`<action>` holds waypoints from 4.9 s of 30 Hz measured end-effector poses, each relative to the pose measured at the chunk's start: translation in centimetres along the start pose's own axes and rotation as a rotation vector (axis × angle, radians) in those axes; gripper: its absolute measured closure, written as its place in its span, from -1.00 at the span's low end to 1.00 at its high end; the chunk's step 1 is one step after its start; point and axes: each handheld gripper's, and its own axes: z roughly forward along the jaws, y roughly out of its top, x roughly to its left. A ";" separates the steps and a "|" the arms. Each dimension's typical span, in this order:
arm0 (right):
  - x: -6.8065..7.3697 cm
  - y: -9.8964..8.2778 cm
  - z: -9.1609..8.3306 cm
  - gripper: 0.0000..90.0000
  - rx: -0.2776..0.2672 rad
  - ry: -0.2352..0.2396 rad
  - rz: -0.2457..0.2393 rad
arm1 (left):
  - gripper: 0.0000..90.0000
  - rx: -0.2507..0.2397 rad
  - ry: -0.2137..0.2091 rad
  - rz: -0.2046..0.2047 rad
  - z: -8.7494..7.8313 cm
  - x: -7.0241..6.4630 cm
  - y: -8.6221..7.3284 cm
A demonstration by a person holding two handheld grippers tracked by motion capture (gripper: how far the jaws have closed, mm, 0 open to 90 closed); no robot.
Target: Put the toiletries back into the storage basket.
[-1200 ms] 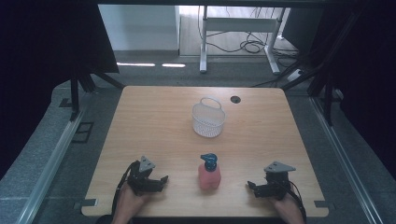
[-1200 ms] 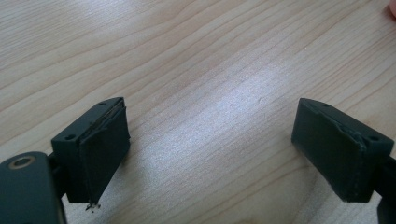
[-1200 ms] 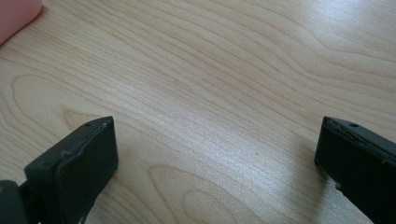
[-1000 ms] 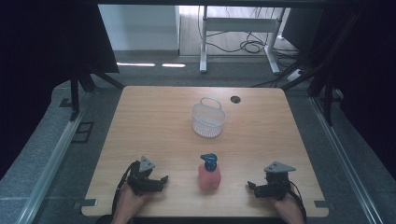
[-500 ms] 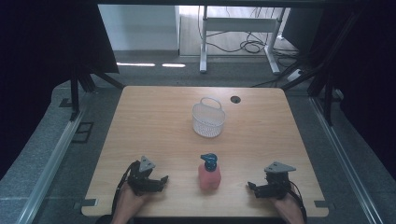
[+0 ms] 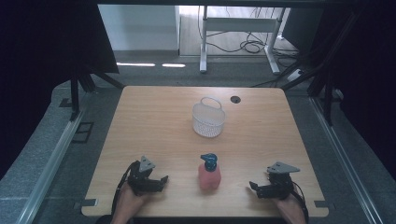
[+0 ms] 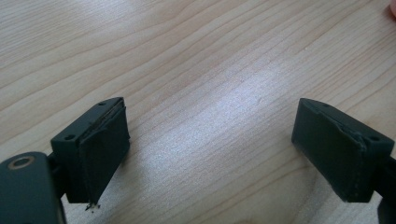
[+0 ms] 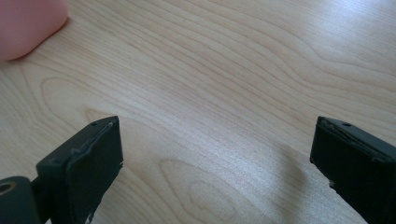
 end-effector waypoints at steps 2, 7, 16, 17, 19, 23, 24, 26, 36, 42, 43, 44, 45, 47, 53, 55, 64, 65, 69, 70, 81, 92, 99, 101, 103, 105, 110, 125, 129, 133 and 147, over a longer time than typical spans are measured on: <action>0.1 0.1 -0.1 -0.95 -0.003 0.005 -0.005 | -0.76 0.000 0.001 0.000 0.0 0.0 0.0; 0.5 0.2 -0.4 -0.97 -0.008 0.013 -0.027 | -0.76 0.000 0.002 -0.002 0.0 0.0 0.0; 0.9 0.5 -1.0 -1.00 -0.017 0.027 -0.028 | -0.76 0.000 0.002 -0.002 0.0 0.0 0.0; 0.9 0.5 -1.0 -1.00 -0.017 0.027 -0.028 | -0.76 0.000 0.002 -0.002 0.0 0.0 0.0; 1.1 0.7 -1.2 -1.00 -0.020 0.033 -0.038 | -0.76 0.000 0.002 -0.003 0.0 0.0 0.0; 1.5 1.0 -1.6 -1.00 -0.034 0.046 -0.047 | -0.76 -0.001 0.002 -0.004 0.0 0.0 0.0; 1.5 1.0 -1.6 -1.00 -0.034 0.046 -0.047 | -0.76 -0.001 0.002 -0.004 0.0 0.0 0.0; 1.8 1.3 -1.7 -1.00 -0.040 0.055 -0.051 | -0.76 -0.001 0.003 -0.004 0.0 0.0 0.0; 2.7 2.3 -2.1 -1.00 -0.064 0.082 -0.057 | -0.76 -0.002 0.003 -0.006 0.0 -0.1 0.0; 3.4 2.9 -2.3 -1.00 -0.066 0.097 -0.071 | -0.76 -0.002 0.004 -0.007 0.0 -0.1 0.0; 3.5 3.0 -2.3 -1.00 -0.069 0.101 -0.071 | -0.76 -0.001 0.004 -0.007 0.0 -0.1 0.0; 3.6 3.1 -2.3 -1.00 -0.070 0.104 -0.072 | -0.76 -0.001 0.004 -0.007 0.0 -0.1 0.0; 3.6 3.1 -2.3 -1.00 -0.070 0.104 -0.072 | -0.76 -0.001 0.004 -0.007 0.0 -0.1 0.0; 3.8 3.4 -2.4 -1.00 -0.077 0.120 -0.066 | -0.76 -0.001 0.005 -0.008 0.0 -0.1 0.0; 4.4 4.0 -2.3 -1.00 -0.088 0.156 -0.066 | -0.76 -0.001 0.004 -0.008 0.0 -0.1 0.0; 4.7 4.2 -2.3 -1.00 -0.094 0.172 -0.068 | -0.76 -0.001 0.004 -0.008 0.0 -0.1 0.0; 5.7 5.9 -2.4 -0.99 -0.118 0.197 -0.101 | -0.76 -0.001 0.004 -0.009 0.0 -0.1 0.0; 5.7 5.9 -2.4 -0.99 -0.118 0.197 -0.101 | -0.76 -0.001 0.004 -0.009 0.0 -0.1 0.0; 6.2 6.6 -2.4 -0.96 -0.123 0.208 -0.114 | -0.76 -0.001 0.005 -0.009 0.0 -0.1 0.0; 6.3 6.7 -2.3 -0.94 -0.124 0.211 -0.118 | -0.76 -0.001 0.005 -0.009 0.0 -0.1 0.0; 7.8 8.0 -1.7 -0.90 -0.119 0.252 -0.148 | -0.76 0.000 0.006 -0.009 0.0 -0.1 0.0; 8.9 9.4 -1.1 -0.84 -0.116 0.296 -0.179 | -0.76 -0.002 0.007 -0.011 0.0 -0.1 -0.1; 9.7 10.5 -0.5 -0.63 -0.117 0.331 -0.210 | -0.76 -0.001 0.008 -0.010 -0.1 -0.1 -0.1; 9.7 10.6 -0.4 -0.60 -0.117 0.330 -0.215 | -0.76 -0.001 0.007 -0.010 0.0 -0.1 -0.1; 9.9 11.1 -0.2 -0.50 -0.123 0.337 -0.209 | -0.76 0.000 0.008 -0.010 -0.1 -0.1 -0.1; 9.9 11.3 -0.1 -0.42 -0.129 0.343 -0.207 | -0.76 -0.001 0.007 -0.010 0.0 -0.1 -0.1; 10.1 12.0 0.4 -0.28 -0.139 0.355 -0.198 | -0.76 0.000 0.006 -0.011 -0.1 -0.1 0.0; 10.5 13.0 1.1 0.16 -0.145 0.343 -0.219 | -0.76 0.005 0.006 -0.005 -0.1 -0.1 0.0; 10.6 13.1 0.9 0.17 -0.136 0.331 -0.227 | -0.76 0.005 0.006 -0.005 -0.1 -0.1 0.0; 10.6 13.4 0.9 0.17 -0.131 0.331 -0.226 | -0.76 0.005 0.006 -0.006 -0.1 -0.1 0.0; 8.9 16.1 0.0 0.17 -0.137 0.329 -0.194 | -0.76 0.002 0.007 -0.003 -0.1 -0.1 0.0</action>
